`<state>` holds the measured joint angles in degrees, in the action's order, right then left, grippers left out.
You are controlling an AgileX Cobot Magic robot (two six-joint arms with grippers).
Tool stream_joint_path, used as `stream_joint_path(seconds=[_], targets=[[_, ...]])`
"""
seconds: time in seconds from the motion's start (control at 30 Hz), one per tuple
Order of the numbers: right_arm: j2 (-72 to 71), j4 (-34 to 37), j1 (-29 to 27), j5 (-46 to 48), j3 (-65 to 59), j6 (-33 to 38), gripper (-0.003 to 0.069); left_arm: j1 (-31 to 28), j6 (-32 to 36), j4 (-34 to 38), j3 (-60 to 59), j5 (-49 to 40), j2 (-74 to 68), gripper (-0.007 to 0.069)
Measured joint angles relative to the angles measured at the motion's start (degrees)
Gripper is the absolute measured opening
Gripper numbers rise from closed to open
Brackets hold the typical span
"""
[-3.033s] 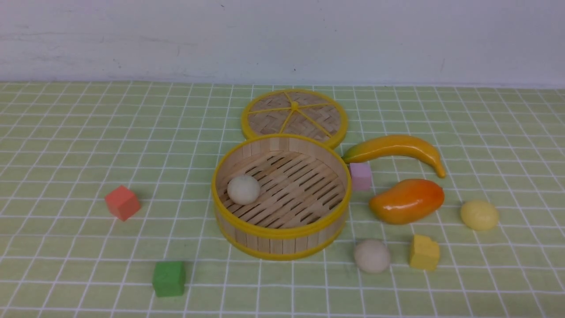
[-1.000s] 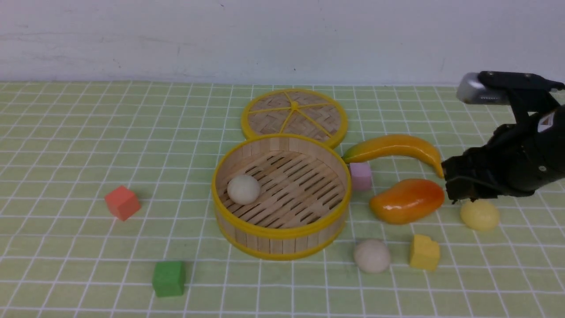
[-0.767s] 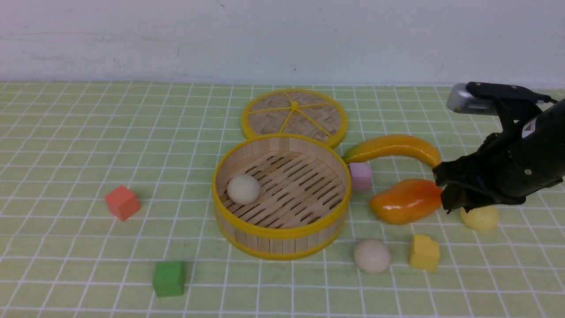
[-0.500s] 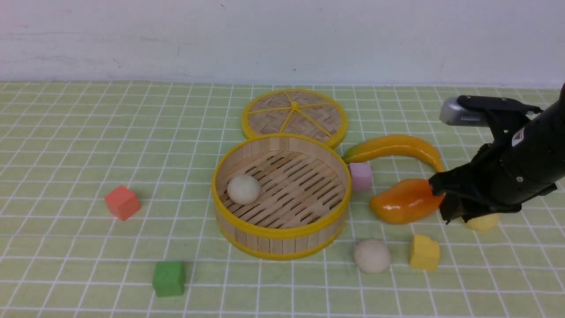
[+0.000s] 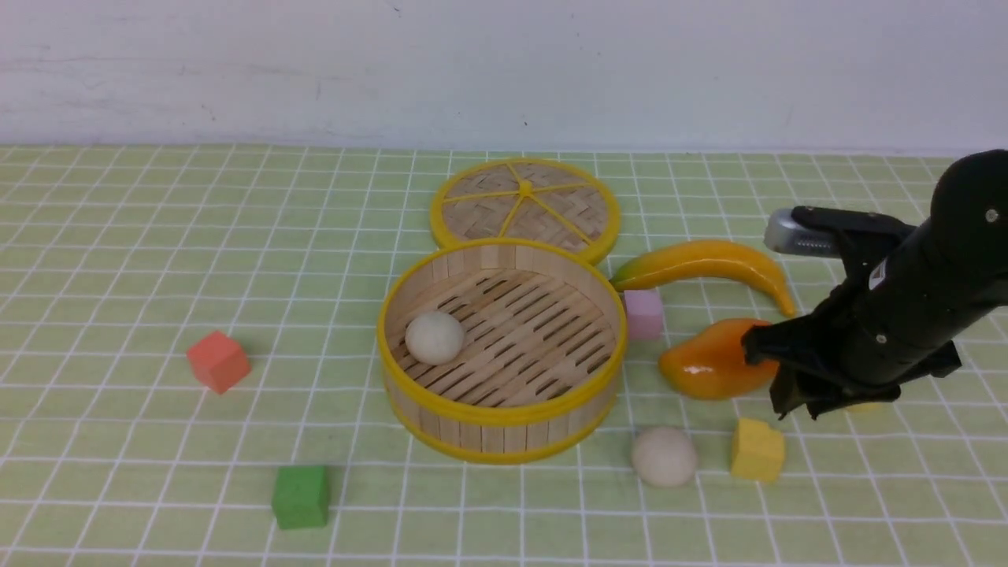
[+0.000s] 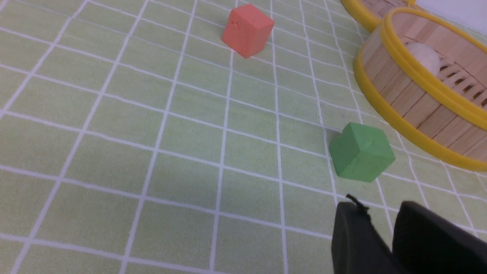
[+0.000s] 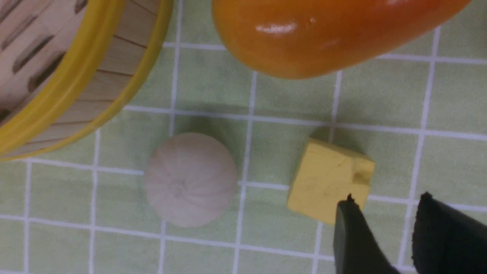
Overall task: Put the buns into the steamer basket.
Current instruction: Use the right arm to grab a steamed stuffed bun
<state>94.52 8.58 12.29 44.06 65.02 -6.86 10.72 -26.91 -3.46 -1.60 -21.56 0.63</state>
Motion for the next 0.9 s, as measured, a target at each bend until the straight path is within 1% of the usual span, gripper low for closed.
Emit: stream_joint_path(seconds=[0.07,0.2,0.27,0.4,0.67,0.9], targets=[[0.15,-3.13,-1.17,-0.05,0.57,-2.60,0.0253,0.00,0.00,0.00,0.00,0.00,0.00,0.0163],[0.21,-10.28,-6.42,-0.35,2.89,-7.96,0.0270,0.00,0.00,0.00,0.00,0.00,0.00,0.0165],[0.40,-11.72,-9.13,-1.08,3.81,-9.54,0.0272,0.00,0.00,0.00,0.00,0.00,0.00,0.0166],[2.15,-11.94,-11.98,-3.40,4.26,-10.52,0.0274,0.00,0.00,0.00,0.00,0.00,0.00,0.0173],[7.28,-8.58,-12.24,-9.68,4.26,-10.52,0.0274,0.00,0.00,0.00,0.00,0.00,0.00,0.0176],[10.21,-7.25,-12.24,-11.70,4.26,-9.36,0.0272,0.00,0.00,0.00,0.00,0.00,0.00,0.0183]])
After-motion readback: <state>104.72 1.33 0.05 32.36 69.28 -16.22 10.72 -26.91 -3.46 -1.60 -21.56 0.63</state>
